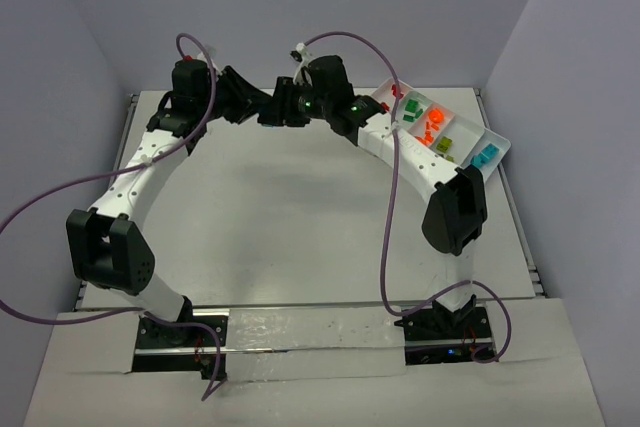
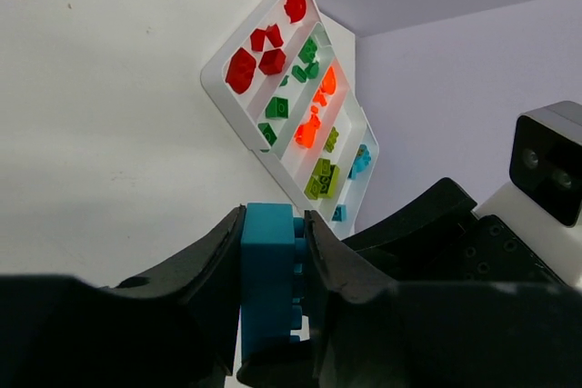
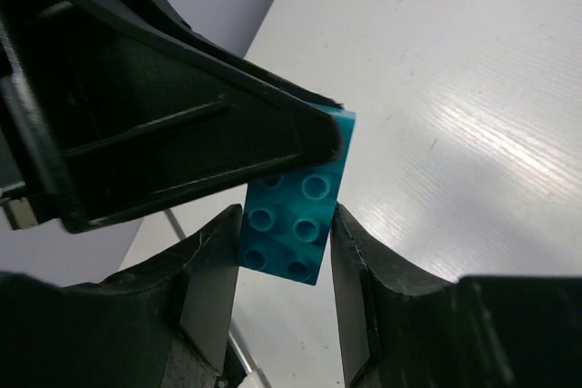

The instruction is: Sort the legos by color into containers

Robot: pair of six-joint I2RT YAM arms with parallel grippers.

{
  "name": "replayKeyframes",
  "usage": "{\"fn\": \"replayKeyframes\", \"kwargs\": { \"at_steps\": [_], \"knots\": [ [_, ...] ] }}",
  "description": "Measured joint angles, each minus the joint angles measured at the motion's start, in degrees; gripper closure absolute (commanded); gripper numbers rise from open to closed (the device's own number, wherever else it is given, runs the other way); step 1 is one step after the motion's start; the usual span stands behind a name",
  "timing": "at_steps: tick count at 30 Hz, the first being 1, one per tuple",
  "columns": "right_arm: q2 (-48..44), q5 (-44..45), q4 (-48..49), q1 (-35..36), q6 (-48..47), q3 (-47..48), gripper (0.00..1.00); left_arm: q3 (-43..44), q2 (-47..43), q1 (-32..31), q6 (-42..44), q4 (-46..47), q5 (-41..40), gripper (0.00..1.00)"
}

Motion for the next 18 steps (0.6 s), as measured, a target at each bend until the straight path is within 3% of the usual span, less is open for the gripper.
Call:
{"fn": "replayKeyframes", "kwargs": {
  "at_steps": [1, 2, 3, 11, 14, 18],
  "knots": [
    [-0.1, 0.2, 0.1, 0.0, -0.1, -0.2, 0.91, 0.0, 0.0, 0.0, 0.1, 0.0, -0.2, 0.31],
    [-0.3, 1.0, 0.3, 0.0, -0.3, -0.7, 0.98, 0.0, 0.0, 0.0, 0.1, -0.1, -0.2, 0.06],
    [-0.5, 1.5, 0.3, -0.2, -0.4, -1.4, 1.0, 0.0, 0.0, 0.0, 0.1, -0.1, -0.2, 0.01],
    [-9.5, 1.5, -0.6, -5.6, -4.7, -15.5, 1.0, 0.0, -0.4, 2.8, 3.6, -1.5, -1.8, 0.01],
    [-16.3, 1.2, -1.8, -12.2, -8.3, -22.4, 1.0, -0.5, -1.5, 5.0, 7.0, -1.4, -3.1, 0.01],
    [-25.2, 1.4, -4.9, -26.8, -14.6, -30.6, 1.0, -2.0, -4.1, 4.2, 15.7, -1.6, -7.0, 0.01]
  ]
}}
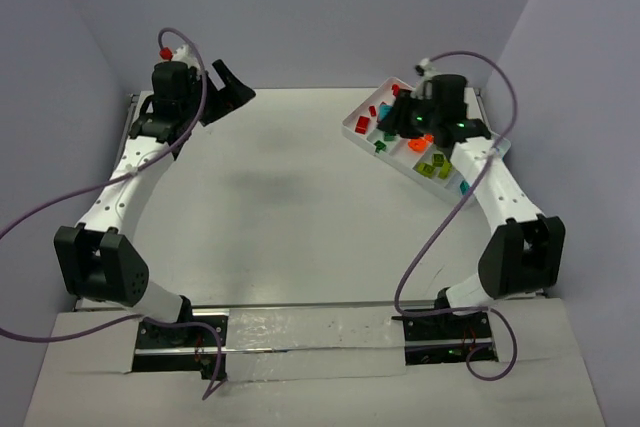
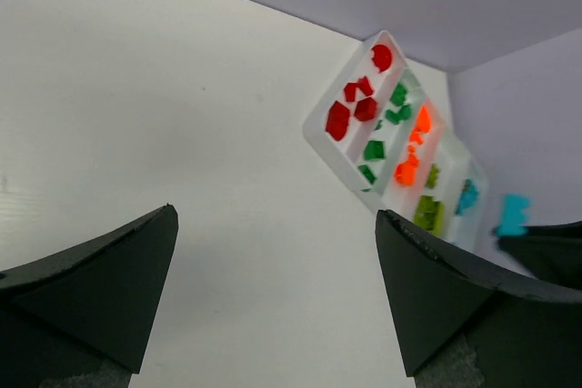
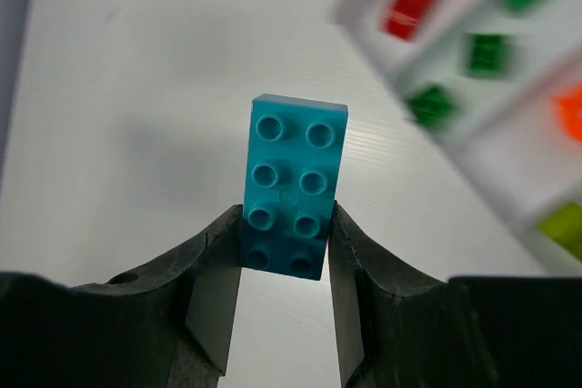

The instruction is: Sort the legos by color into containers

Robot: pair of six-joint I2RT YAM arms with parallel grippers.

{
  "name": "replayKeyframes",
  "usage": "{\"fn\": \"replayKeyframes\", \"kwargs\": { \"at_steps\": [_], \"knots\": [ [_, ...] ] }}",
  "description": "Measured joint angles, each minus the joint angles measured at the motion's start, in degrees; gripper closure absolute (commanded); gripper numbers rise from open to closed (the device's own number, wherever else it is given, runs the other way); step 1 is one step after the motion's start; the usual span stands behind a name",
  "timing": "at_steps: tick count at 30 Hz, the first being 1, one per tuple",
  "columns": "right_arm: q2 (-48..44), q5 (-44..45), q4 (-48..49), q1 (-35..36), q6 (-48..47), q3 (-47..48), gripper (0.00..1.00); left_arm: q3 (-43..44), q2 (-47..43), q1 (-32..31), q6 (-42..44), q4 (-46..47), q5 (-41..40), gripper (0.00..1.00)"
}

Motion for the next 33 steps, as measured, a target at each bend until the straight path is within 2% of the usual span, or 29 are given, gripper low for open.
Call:
{"fn": "replayKeyframes", "kwargs": {
  "at_steps": [5, 11, 21, 28, 33],
  "knots": [
    [-6.0, 3.2, -7.5, -17.6, -9.9, -4.1, 1.0, -1.4, -0.2, -4.2, 11.5, -2.7, -5.4, 0.01],
    [-6.0, 5.6, -15.1, -26.6, -19.0, -5.1, 1.0, -0.7, 4.1, -5.4, 18.2, -7.7, -9.4, 0.01],
    [5.3, 13.7, -19.9, -28.6, -24.7, -4.6, 0.99, -0.7, 5.1, -5.4, 21.2, -9.2, -11.0, 0.01],
    [12.6, 18.2, -20.7, -28.7, -24.2, -1.1, 0.9, -0.6, 5.1, -5.4, 21.8, -9.2, -11.0, 0.01],
    [15.7, 19.3, -21.3, -28.7, -23.2, 1.0, 0.88, -0.6, 5.2, -5.4, 21.9, -9.2, -11.1, 0.01]
  ]
}}
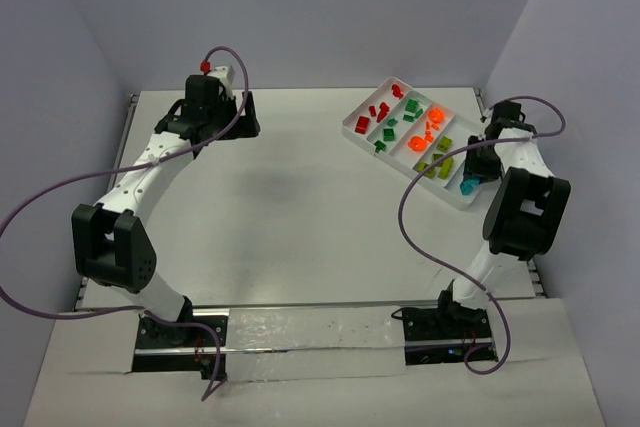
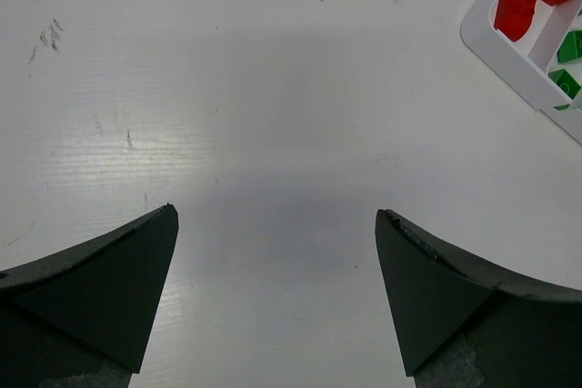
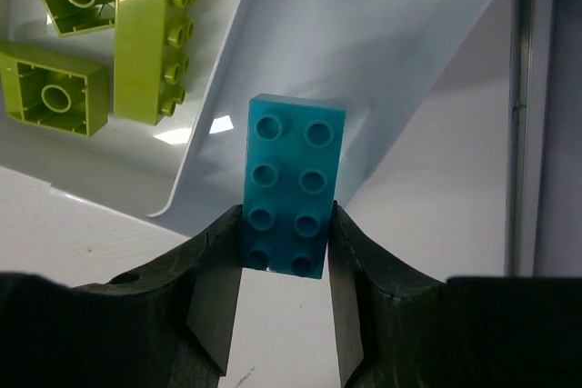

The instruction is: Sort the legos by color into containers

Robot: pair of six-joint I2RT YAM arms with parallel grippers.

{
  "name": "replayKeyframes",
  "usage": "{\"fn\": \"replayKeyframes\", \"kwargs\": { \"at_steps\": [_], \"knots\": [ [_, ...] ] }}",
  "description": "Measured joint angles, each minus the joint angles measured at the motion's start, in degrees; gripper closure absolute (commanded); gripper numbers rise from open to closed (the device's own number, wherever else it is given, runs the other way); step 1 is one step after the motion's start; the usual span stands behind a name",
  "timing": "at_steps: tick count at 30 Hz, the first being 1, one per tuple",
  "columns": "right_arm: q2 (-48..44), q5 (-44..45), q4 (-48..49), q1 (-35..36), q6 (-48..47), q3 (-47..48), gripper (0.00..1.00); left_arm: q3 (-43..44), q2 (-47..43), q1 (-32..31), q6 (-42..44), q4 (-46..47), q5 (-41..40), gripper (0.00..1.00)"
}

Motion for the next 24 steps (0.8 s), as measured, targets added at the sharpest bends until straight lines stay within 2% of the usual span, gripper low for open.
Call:
{"fn": "replayKeyframes", "kwargs": {
  "at_steps": [4, 5, 7, 10, 12, 20, 22, 24],
  "knots": [
    [2.2, 0.0, -0.1, 0.0, 1.2, 1.7, 0.83, 0.0, 0.0, 0.0, 0.0, 0.0, -0.2, 0.01],
    [2.8, 0.0, -0.2, 0.0, 1.4, 2.1, 0.77, 0.0, 0.1, 0.0, 0.0, 0.0, -0.3, 0.01],
    [3.7, -0.1, -0.2, 0.0, 2.0, 2.6, 0.55, 0.0, 0.1, 0.0, 0.0, 0.0, -0.4, 0.01],
    [4.9, -0.3, -0.4, 0.0, 2.9, 3.2, 0.45, 0.7, 0.5, 0.0, 0.0, -0.3, -0.4, 0.01],
    [5.3, -0.6, -0.4, 0.0, 3.3, 3.4, 0.34, 1.5, 1.0, 0.0, 0.0, -0.4, -0.5, 0.01],
    [4.8, -4.4, -1.8, 0.1, 4.3, 4.2, 0.17, 2.7, 1.7, 0.9, -0.1, -1.3, -0.2, 0.01],
    [3.1, -6.1, -2.6, 0.3, 4.2, 4.2, 0.08, 3.0, 1.7, 1.6, -0.1, -1.9, 0.8, 0.01],
    [0.3, -8.2, -3.4, 0.5, 4.1, 4.7, 0.04, 3.2, 1.7, 2.8, -0.1, -2.4, 2.7, 0.01]
  ]
}}
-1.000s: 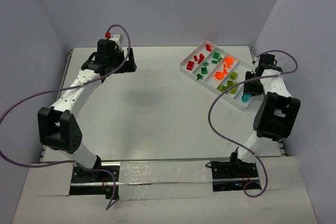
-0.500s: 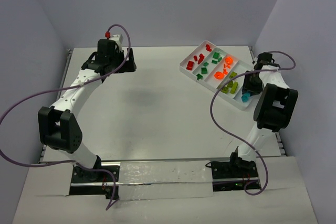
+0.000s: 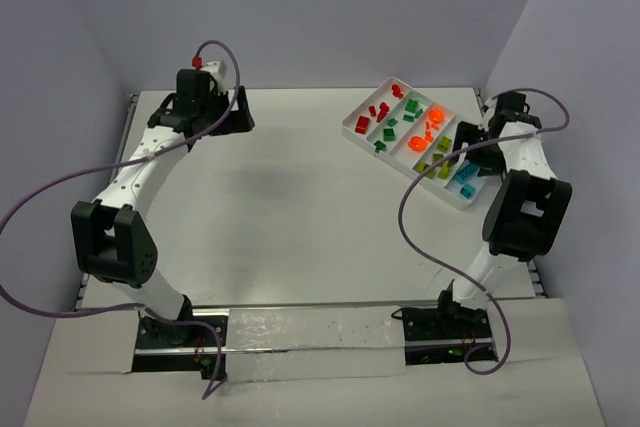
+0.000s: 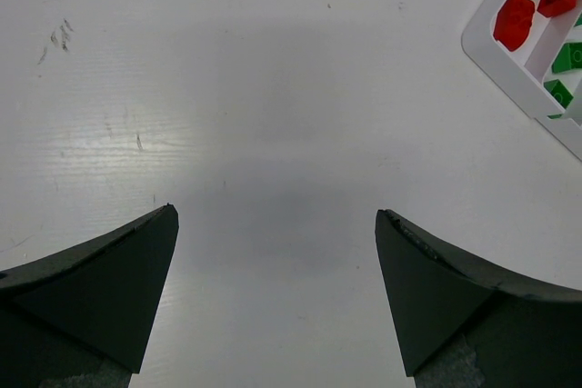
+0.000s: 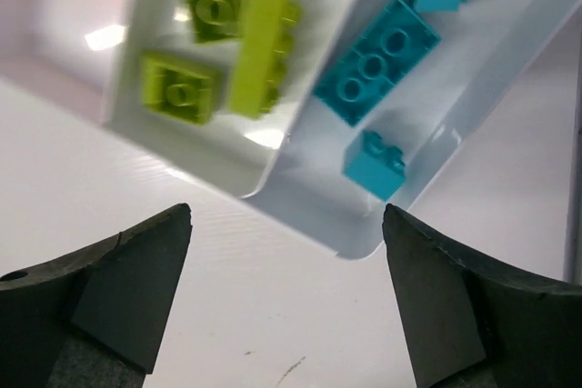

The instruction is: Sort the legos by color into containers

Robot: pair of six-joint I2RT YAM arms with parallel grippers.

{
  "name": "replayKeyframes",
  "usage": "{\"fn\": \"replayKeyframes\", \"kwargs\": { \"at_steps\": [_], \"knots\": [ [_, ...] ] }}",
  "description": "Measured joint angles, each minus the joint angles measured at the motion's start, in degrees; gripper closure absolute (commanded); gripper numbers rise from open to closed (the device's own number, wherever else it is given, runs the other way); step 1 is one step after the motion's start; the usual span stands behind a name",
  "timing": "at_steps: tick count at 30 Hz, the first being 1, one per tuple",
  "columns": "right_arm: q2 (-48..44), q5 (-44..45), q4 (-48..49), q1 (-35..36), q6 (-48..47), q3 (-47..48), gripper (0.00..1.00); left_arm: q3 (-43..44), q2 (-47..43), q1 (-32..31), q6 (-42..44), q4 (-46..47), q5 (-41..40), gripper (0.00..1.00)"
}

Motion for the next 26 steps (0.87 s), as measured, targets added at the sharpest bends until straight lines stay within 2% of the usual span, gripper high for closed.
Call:
{"fn": "replayKeyframes", "kwargs": {
  "at_steps": [1, 7, 13, 19, 22, 26],
  "knots": [
    [-1.7, -1.2, -0.3, 0.3, -0.1, 0.5, 0.0, 0.0, -0.1, 0.8, 0.0, -0.1, 1.0, 0.01],
    [-16.0, -8.0, 1.8, 5.4, -0.8, 2.2, 0.0, -3.9, -4.8, 5.5, 2.4, -0.2, 7.1, 0.01],
    [-29.6, -11.7, 10.6, 17.9, -0.1, -2.7, 0.0, -12.3, -14.6, 7.3, 8.3, 1.4, 12.1, 0.01],
    [-33.6, -10.3, 18.3, 26.1, 0.9, -14.0, 0.0, -16.2, -18.4, 7.5, 12.7, 1.4, 13.0, 0.01],
    [-34.6, -7.6, 19.8, 27.9, 0.9, -20.4, 0.0, -17.8, -20.5, 7.5, 13.8, 1.0, 12.6, 0.01],
    [-36.6, -5.2, 19.9, 28.6, 0.9, -23.3, 0.0, -19.6, -23.1, 7.5, 14.8, 1.2, 11.2, 0.01]
  ]
}}
